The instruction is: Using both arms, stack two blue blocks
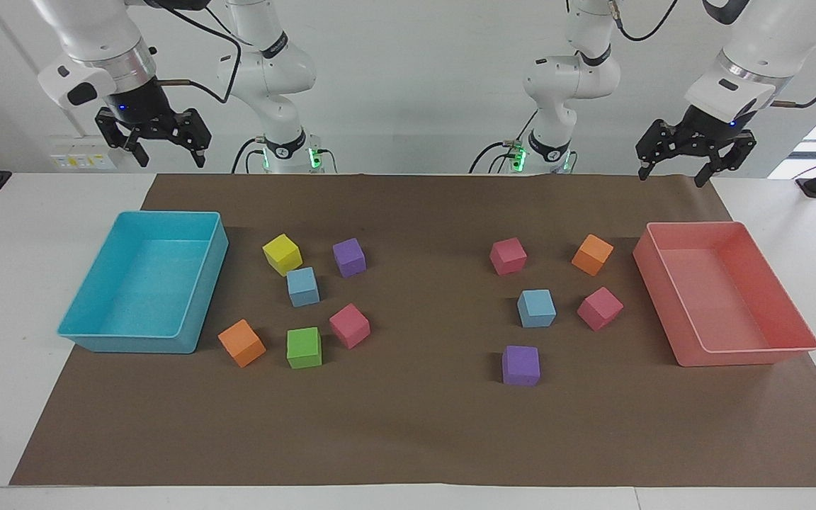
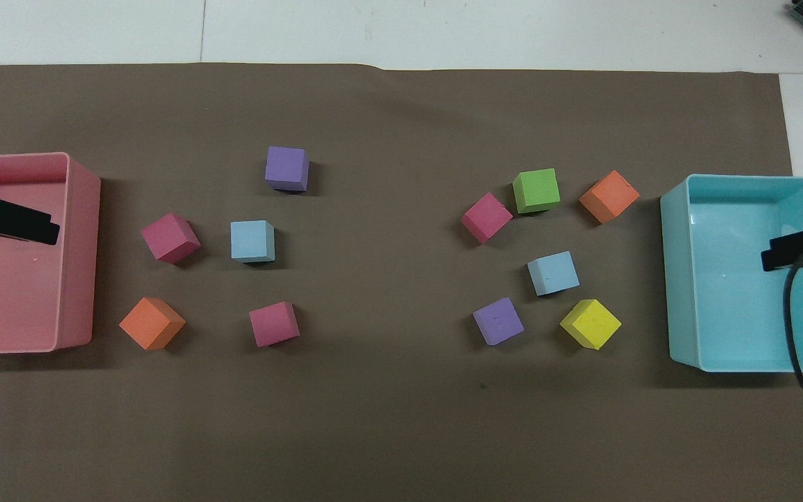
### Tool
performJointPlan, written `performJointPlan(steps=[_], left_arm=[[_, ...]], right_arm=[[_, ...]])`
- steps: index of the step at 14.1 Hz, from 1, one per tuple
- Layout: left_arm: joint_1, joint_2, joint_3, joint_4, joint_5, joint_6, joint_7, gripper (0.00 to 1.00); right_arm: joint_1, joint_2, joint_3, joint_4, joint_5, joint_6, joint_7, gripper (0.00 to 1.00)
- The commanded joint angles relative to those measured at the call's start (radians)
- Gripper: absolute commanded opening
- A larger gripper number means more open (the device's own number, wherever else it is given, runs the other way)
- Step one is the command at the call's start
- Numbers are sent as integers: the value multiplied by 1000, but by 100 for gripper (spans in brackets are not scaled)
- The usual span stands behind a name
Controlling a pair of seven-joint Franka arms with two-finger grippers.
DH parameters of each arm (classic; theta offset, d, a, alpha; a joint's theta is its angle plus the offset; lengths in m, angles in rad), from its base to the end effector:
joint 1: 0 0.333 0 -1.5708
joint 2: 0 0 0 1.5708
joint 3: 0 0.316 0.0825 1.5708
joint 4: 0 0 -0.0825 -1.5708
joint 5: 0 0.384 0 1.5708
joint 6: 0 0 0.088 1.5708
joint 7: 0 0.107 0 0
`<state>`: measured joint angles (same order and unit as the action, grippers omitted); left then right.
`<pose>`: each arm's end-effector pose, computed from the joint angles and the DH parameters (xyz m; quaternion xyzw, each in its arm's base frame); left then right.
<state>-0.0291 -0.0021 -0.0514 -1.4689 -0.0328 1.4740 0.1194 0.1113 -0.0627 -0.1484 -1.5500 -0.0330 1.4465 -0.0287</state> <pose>0.5419 -0.0475 0.6648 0.9947 -0.1014 0.0039 0.0162 0.5215 -0.0261 0.6569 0.9997 -0.0057 -0.0211 0.0111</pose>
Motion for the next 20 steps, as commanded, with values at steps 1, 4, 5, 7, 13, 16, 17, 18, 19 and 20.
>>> performJointPlan(steps=[1, 4, 5, 7, 13, 16, 17, 18, 19, 20], left_arm=[[14, -13, -8, -10, -1, 9, 5, 100], [14, -13, -7, -10, -1, 9, 6, 100], [14, -13, -7, -10, -1, 8, 8, 100], [14, -13, -7, -10, -1, 8, 8, 100], [15, -13, -7, -10, -1, 6, 6, 100], [17, -13, -7, -10, -1, 8, 8, 100], [17, -13, -7, -10, -1, 8, 9, 100], [17, -13, -7, -10, 1, 8, 9, 100], [17, -13, -7, -10, -1, 8, 9, 100], [17, -13, -7, -10, 1, 8, 9, 100]], right_arm=[[-5, 0, 6, 10, -18, -28, -28, 100], [-16, 4, 0, 13, -16, -6, -31, 100], [-18, 3, -2, 13, -16, -8, -28, 100], [-15, 3, 0, 13, -16, -5, -36, 100], [14, -12, 9, -56, -16, 93, -25, 100], [66, 3, 10, -85, -15, 159, -19, 100], [82, 15, 10, -87, -15, 164, -19, 100], [94, 17, 10, -97, -15, 182, -19, 100], [102, 17, 10, -119, -12, 202, -19, 100], [103, 17, 12, -143, -10, 221, -20, 100]])
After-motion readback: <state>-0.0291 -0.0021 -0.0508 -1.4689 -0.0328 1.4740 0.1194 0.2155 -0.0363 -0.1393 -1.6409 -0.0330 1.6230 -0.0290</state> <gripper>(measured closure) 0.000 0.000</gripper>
